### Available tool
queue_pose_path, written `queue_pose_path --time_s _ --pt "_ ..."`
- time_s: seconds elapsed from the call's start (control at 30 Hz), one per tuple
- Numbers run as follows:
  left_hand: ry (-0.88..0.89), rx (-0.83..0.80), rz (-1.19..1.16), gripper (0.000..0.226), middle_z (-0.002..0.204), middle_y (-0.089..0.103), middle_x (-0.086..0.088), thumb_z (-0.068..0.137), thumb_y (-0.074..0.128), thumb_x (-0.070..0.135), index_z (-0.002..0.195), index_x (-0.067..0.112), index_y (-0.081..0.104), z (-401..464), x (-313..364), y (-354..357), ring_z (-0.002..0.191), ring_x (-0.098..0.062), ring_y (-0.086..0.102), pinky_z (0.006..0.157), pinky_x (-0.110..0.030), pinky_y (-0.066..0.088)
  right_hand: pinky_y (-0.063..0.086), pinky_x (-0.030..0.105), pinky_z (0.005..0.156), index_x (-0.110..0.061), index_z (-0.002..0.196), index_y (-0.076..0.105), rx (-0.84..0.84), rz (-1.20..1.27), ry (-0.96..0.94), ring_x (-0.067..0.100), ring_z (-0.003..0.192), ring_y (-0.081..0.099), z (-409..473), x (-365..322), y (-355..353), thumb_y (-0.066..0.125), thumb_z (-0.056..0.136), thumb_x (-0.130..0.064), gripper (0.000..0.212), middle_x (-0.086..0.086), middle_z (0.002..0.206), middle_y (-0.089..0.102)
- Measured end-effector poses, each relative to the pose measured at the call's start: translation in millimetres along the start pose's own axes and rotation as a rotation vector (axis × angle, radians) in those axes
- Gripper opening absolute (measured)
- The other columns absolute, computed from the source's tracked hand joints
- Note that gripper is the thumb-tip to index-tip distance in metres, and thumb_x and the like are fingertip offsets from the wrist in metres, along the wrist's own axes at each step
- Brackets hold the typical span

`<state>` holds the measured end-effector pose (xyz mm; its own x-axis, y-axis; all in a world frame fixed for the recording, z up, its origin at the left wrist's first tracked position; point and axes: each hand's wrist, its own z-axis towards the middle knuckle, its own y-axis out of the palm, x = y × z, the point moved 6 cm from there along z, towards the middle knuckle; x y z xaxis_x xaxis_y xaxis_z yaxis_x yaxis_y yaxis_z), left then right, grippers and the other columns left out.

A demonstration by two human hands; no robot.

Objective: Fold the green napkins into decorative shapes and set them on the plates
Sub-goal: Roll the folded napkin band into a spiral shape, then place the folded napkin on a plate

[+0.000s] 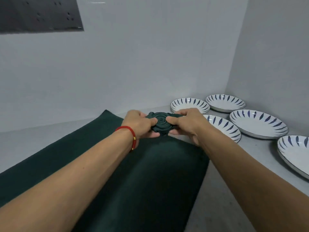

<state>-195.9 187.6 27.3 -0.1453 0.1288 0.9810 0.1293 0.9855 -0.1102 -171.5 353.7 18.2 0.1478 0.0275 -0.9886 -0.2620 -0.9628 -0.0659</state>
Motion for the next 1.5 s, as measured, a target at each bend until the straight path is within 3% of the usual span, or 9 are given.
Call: queue_pose_path --time_s 0.37,0.63,0.83,0.93,1.0,1.1,1.17,1.33,1.5 --pt "-0.072 -0.119 0.044 0.019 0.103 0.07 -0.025 0.08 0.079 0.002 0.091 -0.003 0.064 177.9 59.1 231.2 0.073 -0.041 0.073 0.065 -0.051 0.062 0.064 0.044 0.073 0.001 0.093 0.071 0.4 -0.142 0.077 0.033 0.071 0.075 160.2 -28.6 -213.9 0.08 0.083 -0.004 0.014 0.02 0.092 0.073" --pt "0.003 -0.081 0.316 0.018 0.093 0.076 -0.01 0.079 0.081 0.018 0.092 0.006 0.075 249.2 57.5 322.2 0.084 -0.026 0.072 0.076 -0.04 0.063 0.063 0.05 0.071 0.003 0.091 0.073 0.546 -0.367 0.082 0.036 0.076 0.073 242.8 -2.9 -287.3 0.081 0.079 -0.013 0.021 0.02 0.085 0.073" --pt "-0.083 -0.147 0.363 0.028 0.094 0.072 -0.011 0.081 0.08 0.019 0.099 -0.001 0.072 289.0 35.1 350.9 0.091 -0.031 0.072 0.077 -0.043 0.063 0.041 0.027 0.053 0.007 0.095 0.07 0.512 -0.549 0.108 0.035 0.079 0.07 284.5 18.9 -301.4 0.076 0.086 -0.018 0.027 0.024 0.091 0.07" --pt "-0.09 -0.182 0.454 0.026 0.087 0.067 -0.004 0.081 0.082 0.025 0.089 0.005 0.066 293.2 33.5 354.4 0.079 -0.018 0.065 0.063 -0.028 0.061 0.032 0.023 0.044 0.006 0.1 0.07 0.531 -0.628 0.134 0.028 0.074 0.063 291.8 26.0 -304.9 0.074 0.088 -0.02 0.028 0.021 0.092 0.069" --pt "-0.082 -0.174 0.467 0.022 0.085 0.067 -0.002 0.08 0.083 0.023 0.082 0.012 0.064 295.4 31.6 354.6 0.074 -0.016 0.064 0.054 -0.023 0.057 0.043 0.028 0.054 0.003 0.105 0.07 0.555 -0.68 0.118 0.032 0.083 0.066 292.0 29.9 -304.1 0.073 0.089 -0.024 0.031 0.02 0.097 0.07" --pt "-0.067 -0.129 0.444 0.025 0.094 0.072 -0.01 0.077 0.085 0.019 0.094 0.005 0.073 292.1 33.8 354.4 0.086 -0.026 0.07 0.076 -0.038 0.062 0.052 0.038 0.073 0.002 0.11 0.067 0.571 -0.706 0.095 0.038 0.097 0.067 290.8 31.2 -300.7 0.07 0.091 -0.023 0.032 0.023 0.108 0.069" --pt "-0.044 -0.12 0.45 0.031 0.094 0.072 -0.012 0.077 0.085 0.023 0.096 0.002 0.073 287.8 37.9 353.2 0.085 -0.027 0.07 0.075 -0.038 0.062 0.051 0.039 0.079 0.005 0.112 0.063 0.56 -0.752 0.076 0.039 0.102 0.064 286.8 24.4 -297.6 0.067 0.095 -0.025 0.034 0.023 0.112 0.066" --pt "0.035 -0.111 0.381 0.025 0.054 0.062 0.004 0.087 0.076 0.031 0.08 0.01 0.063 265.6 58.3 321.7 0.038 -0.004 0.055 0.046 -0.017 0.051 0.051 0.041 0.083 0.001 0.11 0.063 0.623 -0.911 -0.011 0.039 0.1 0.064 255.0 1.4 -292.3 0.058 0.1 -0.026 0.029 0.022 0.11 0.067" --pt "0.144 -0.073 0.385 0.021 0.094 0.07 -0.01 0.086 0.07 0.02 0.103 0.012 0.063 223.8 77.9 275.0 0.064 -0.023 0.067 0.054 -0.03 0.057 0.035 0.032 0.069 0.001 0.103 0.063 0.697 -0.983 -0.155 0.039 0.089 0.06 202.2 -21.6 -271.7 0.048 0.101 -0.012 0.02 0.02 0.103 0.063"
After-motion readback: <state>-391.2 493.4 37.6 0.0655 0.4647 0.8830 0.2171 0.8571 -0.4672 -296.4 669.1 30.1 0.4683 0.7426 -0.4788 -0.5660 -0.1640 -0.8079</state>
